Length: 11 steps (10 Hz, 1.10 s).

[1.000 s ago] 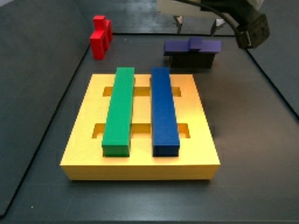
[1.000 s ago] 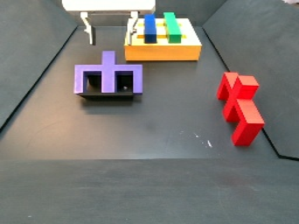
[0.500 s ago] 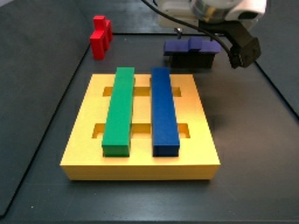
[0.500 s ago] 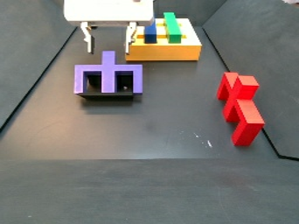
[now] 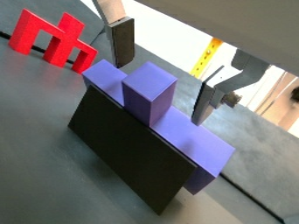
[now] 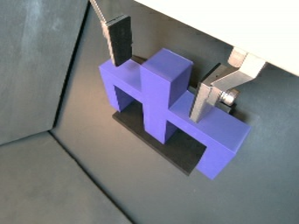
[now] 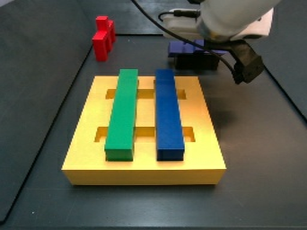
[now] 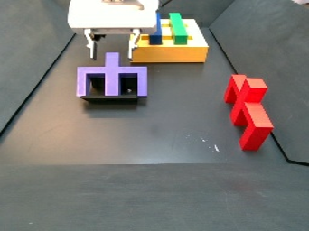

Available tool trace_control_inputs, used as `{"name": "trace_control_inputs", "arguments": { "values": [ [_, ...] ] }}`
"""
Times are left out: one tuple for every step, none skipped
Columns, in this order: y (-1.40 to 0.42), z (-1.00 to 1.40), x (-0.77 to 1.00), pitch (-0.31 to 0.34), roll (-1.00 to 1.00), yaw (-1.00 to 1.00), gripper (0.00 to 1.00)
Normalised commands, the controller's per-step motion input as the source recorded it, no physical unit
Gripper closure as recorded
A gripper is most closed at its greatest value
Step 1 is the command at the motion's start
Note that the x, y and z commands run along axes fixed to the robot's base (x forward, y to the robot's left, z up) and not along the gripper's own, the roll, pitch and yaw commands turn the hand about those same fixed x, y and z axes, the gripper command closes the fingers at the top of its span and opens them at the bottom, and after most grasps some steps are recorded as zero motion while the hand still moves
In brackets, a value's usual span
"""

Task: Pick up the purple object. Move up. Place the purple object on the fixture. Regrasp the purple object. Move to above the board. Insert the purple object.
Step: Regrasp the purple object.

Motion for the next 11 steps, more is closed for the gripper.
{"name": "trace_control_inputs", "arguments": {
  "values": [
    [0.00, -0.14, 0.00, 0.000, 0.27, 0.05, 0.00],
    [0.00, -0.13, 0.00, 0.000, 0.20, 0.03, 0.00],
    [0.00, -0.13, 0.00, 0.000, 0.15, 0.02, 0.00],
    [0.00, -0.13, 0.00, 0.000, 0.13, 0.02, 0.00],
    [0.00, -0.12, 0.00, 0.000, 0.13, 0.02, 0.00],
    [0.00, -0.11, 0.00, 0.000, 0.11, 0.02, 0.00],
    [0.00, -0.10, 0.00, 0.000, 0.10, 0.00, 0.00],
    [0.00, -0.04, 0.00, 0.000, 0.13, 0.00, 0.00],
    [0.00, 0.00, 0.00, 0.000, 0.00, 0.00, 0.00],
    [0.00, 0.00, 0.00, 0.000, 0.00, 0.00, 1.00],
    [0.00, 0.00, 0.00, 0.000, 0.00, 0.00, 1.00]
  ]
}}
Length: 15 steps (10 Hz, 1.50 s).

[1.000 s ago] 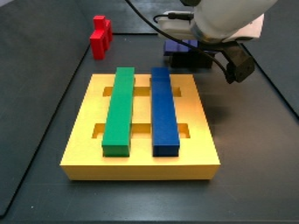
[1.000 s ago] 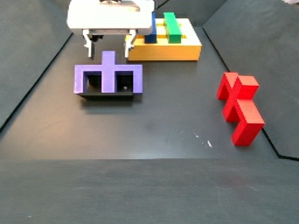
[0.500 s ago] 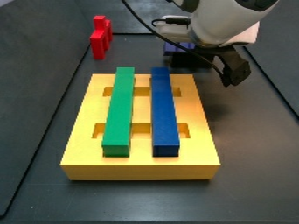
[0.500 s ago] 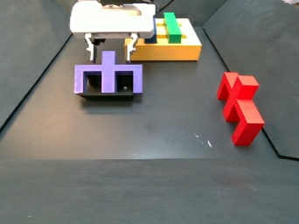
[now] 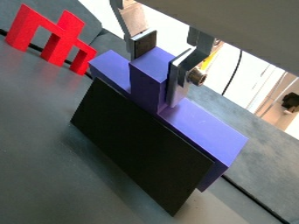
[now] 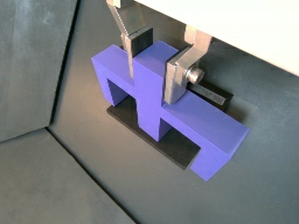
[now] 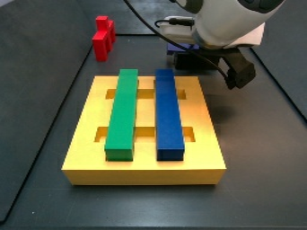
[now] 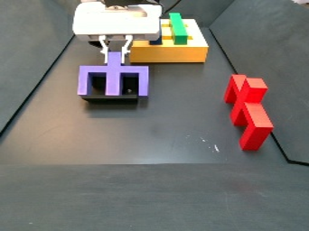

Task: Pick up the purple object. Move up. Place the purple object on the fixture. Regrasp the purple object. Move to above the board. Insert the purple object.
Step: Regrasp the purple object, then move to above the board.

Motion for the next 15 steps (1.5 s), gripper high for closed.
{"name": "trace_control_inputs", "arguments": {
  "values": [
    [0.00, 0.00, 0.00, 0.000, 0.00, 0.00, 1.00],
    [0.00, 0.00, 0.00, 0.000, 0.00, 0.00, 1.00],
    [0.00, 0.00, 0.00, 0.000, 0.00, 0.00, 1.00],
    [0.00, 0.00, 0.00, 0.000, 0.00, 0.00, 1.00],
    [0.00, 0.00, 0.00, 0.000, 0.00, 0.00, 1.00],
    [0.00, 0.00, 0.00, 0.000, 0.00, 0.00, 1.00],
    [0.00, 0.00, 0.00, 0.000, 0.00, 0.00, 1.00],
    [0.00, 0.00, 0.00, 0.000, 0.00, 0.00, 1.00],
    [0.00, 0.00, 0.00, 0.000, 0.00, 0.00, 1.00],
    [0.00, 0.00, 0.00, 0.000, 0.00, 0.00, 1.00],
    [0.00, 0.00, 0.00, 0.000, 0.00, 0.00, 1.00],
    [0.00, 0.00, 0.00, 0.000, 0.00, 0.00, 1.00],
    [0.00, 0.00, 0.00, 0.000, 0.00, 0.00, 1.00],
    [0.00, 0.00, 0.00, 0.000, 0.00, 0.00, 1.00],
    [0.00, 1.40, 0.00, 0.000, 0.00, 0.00, 1.00]
  ]
}}
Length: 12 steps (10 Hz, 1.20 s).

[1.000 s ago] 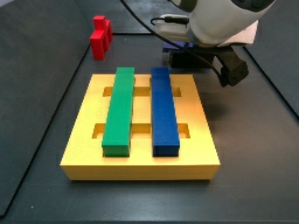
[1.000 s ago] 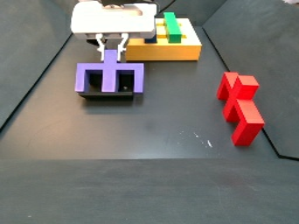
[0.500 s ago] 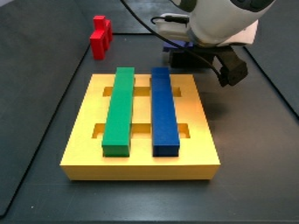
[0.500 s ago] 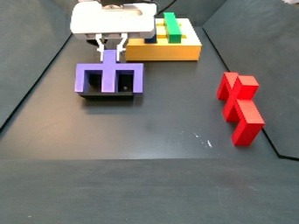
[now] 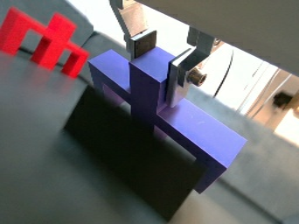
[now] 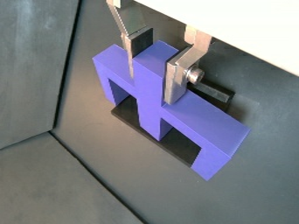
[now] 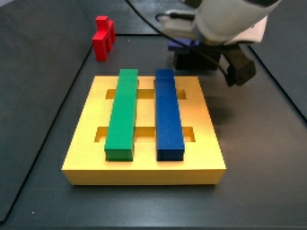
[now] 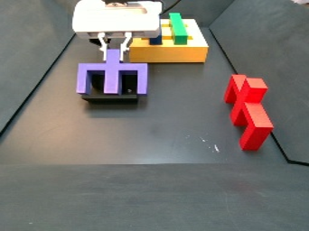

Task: Pick up the purple object. Move up. Place the purple object on the fixture. Regrasp the purple object. Move to above the board. Insert the purple object.
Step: Move to above the board.

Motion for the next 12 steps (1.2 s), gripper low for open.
{"name": "trace_control_inputs", "arguments": {
  "values": [
    [0.00, 1.40, 0.01, -0.010, -0.01, 0.02, 1.00],
    [0.01, 1.40, -0.03, -0.049, -0.13, 0.01, 1.00],
    [0.03, 1.40, -0.03, -0.078, -0.09, 0.01, 1.00],
    [0.02, 1.40, -0.03, -0.043, -0.07, -0.02, 1.00],
    [0.02, 1.40, -0.03, -0.031, -0.05, -0.03, 1.00],
    [0.01, 1.40, -0.05, 0.000, -0.02, -0.04, 1.00],
    [0.00, 0.58, -0.02, 0.023, -0.01, -0.04, 1.00],
    [0.01, 0.19, 0.01, 0.042, 0.01, -0.03, 1.00],
    [-1.40, 0.26, -0.93, 0.129, -1.00, 0.06, 1.00],
    [-1.40, 0.27, -0.93, 0.130, -1.00, 0.06, 1.00],
    [-1.40, 0.30, -1.00, 0.110, -1.00, 0.08, 1.00],
    [-1.40, 0.27, -1.02, 0.108, -1.00, 0.08, 1.00]
  ]
}}
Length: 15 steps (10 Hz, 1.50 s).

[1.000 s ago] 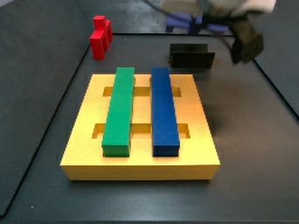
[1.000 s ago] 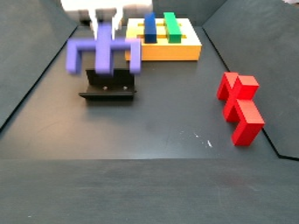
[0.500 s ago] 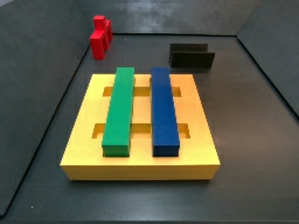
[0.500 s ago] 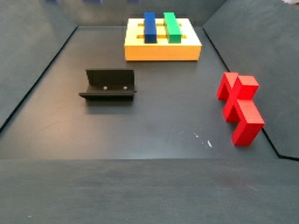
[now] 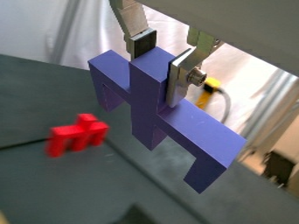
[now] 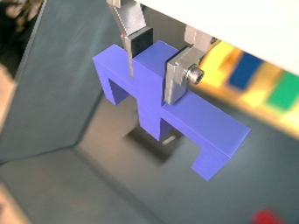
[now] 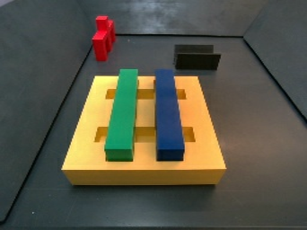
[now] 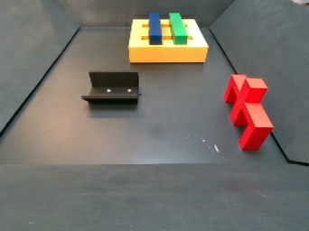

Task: Pick up the purple object. Move up. Place the purple object on the fixture. Regrasp the purple object. Move to above the board. Insert the purple object.
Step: Move to above the board, then insert the purple object.

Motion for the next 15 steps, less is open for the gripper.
{"name": "trace_control_inputs", "arguments": {
  "values": [
    [-1.40, 0.27, -1.01, 0.098, -1.00, 0.09, 1.00],
    [-1.40, 0.26, -1.04, 0.089, -1.00, 0.10, 1.00],
    [-0.52, 0.10, -0.44, 0.069, -1.00, 0.11, 1.00],
    [-0.27, 0.04, -0.26, 0.061, -1.00, 0.11, 1.00],
    [-0.07, 0.02, -0.10, 0.048, -1.00, 0.11, 1.00],
    [-0.06, 0.03, -0.11, 0.027, -1.00, 0.10, 1.00],
    [-0.02, 0.00, -0.10, 0.000, -1.00, 0.10, 1.00],
    [0.02, 0.00, -0.08, -0.027, -1.00, 0.09, 1.00],
    [0.04, 0.01, -0.08, -0.053, -0.71, 0.05, 1.00],
    [0.04, 0.00, -0.06, -0.065, -0.48, 0.02, 1.00],
    [0.01, 0.00, -0.05, -0.056, -0.25, 0.01, 1.00],
    [-0.77, -0.59, 0.00, -0.237, -0.04, 0.20, 1.00],
    [-0.82, -0.53, 0.00, -0.193, -0.04, 0.20, 1.00],
    [-0.89, -0.60, 0.00, -0.183, 0.00, 0.21, 1.00],
    [-0.88, -0.66, 0.00, -0.237, 0.02, 0.26, 1.00]
  ]
}}
